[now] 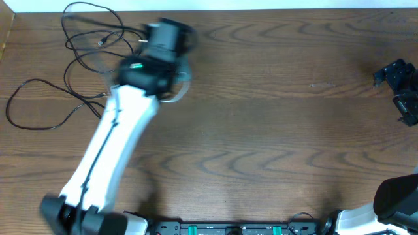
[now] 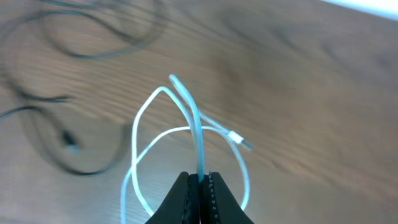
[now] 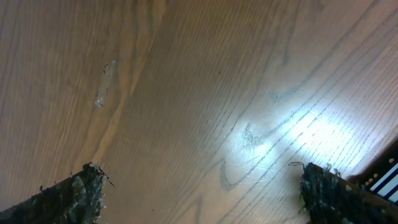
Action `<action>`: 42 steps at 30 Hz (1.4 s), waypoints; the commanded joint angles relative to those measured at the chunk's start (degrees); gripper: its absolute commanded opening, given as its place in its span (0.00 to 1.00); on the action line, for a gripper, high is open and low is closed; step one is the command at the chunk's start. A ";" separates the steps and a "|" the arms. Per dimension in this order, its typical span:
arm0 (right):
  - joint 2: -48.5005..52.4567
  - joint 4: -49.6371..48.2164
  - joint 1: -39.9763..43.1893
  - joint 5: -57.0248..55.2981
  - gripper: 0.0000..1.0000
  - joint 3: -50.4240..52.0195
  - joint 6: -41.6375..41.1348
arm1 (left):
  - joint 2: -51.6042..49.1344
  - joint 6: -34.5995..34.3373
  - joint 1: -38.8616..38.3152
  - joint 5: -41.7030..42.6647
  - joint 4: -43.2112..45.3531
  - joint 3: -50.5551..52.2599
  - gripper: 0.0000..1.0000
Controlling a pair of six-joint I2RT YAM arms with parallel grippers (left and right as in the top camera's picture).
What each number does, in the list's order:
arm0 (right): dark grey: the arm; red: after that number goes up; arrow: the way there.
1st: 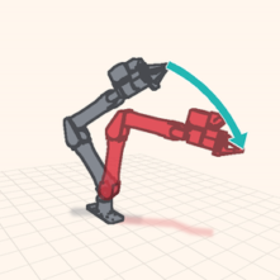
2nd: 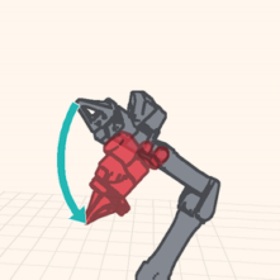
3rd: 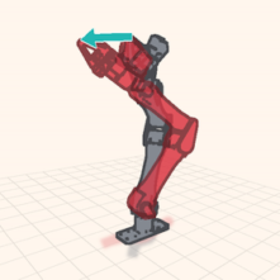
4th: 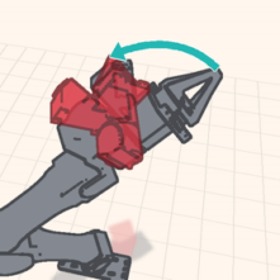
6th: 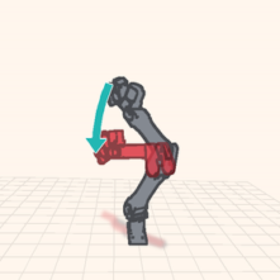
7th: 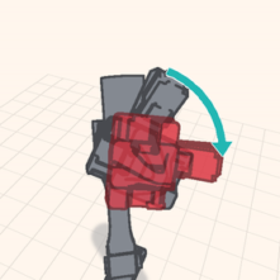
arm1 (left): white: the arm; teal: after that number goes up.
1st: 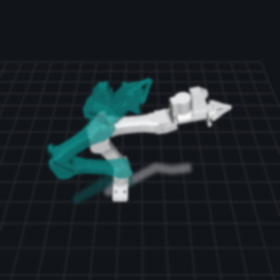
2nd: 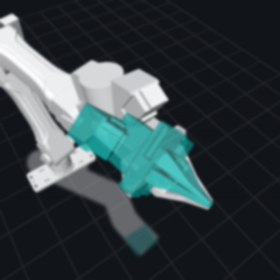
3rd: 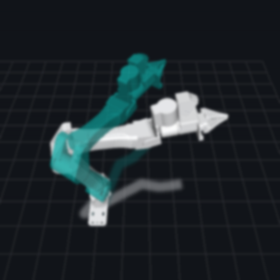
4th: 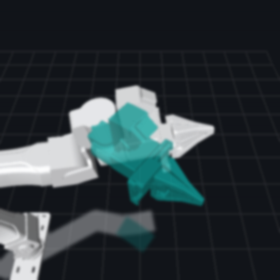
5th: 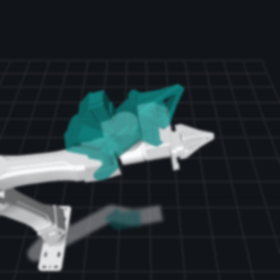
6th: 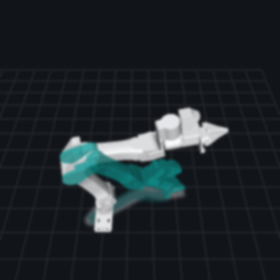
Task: Untangle cables
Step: 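Carry the white cable with the left gripper to the lower left, then lower the white cable at the lower left edge with the left gripper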
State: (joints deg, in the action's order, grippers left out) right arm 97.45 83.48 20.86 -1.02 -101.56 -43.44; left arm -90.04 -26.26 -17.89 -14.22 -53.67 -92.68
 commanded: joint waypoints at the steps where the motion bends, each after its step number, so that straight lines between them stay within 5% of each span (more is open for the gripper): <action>1: -0.04 0.04 -0.07 -0.31 0.99 0.02 -0.66 | 4.55 -1.51 9.29 -2.45 -2.14 -0.28 0.08; 12: -0.04 0.04 -0.07 -0.31 0.99 0.02 -0.66 | 3.43 -5.88 42.27 -2.40 -6.95 -0.26 0.08; 17: -0.04 0.04 -0.07 -0.33 0.99 0.02 -0.66 | 0.39 -14.21 52.89 -2.38 -10.12 -0.20 0.08; 42: -0.04 0.07 -0.07 -0.31 0.99 0.02 -0.66 | -19.04 -12.00 68.26 -2.36 1.20 -0.20 0.08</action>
State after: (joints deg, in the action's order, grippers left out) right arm 97.45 83.50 20.86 -1.02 -101.56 -43.44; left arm -108.12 -40.34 49.15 -15.77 -53.39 -92.66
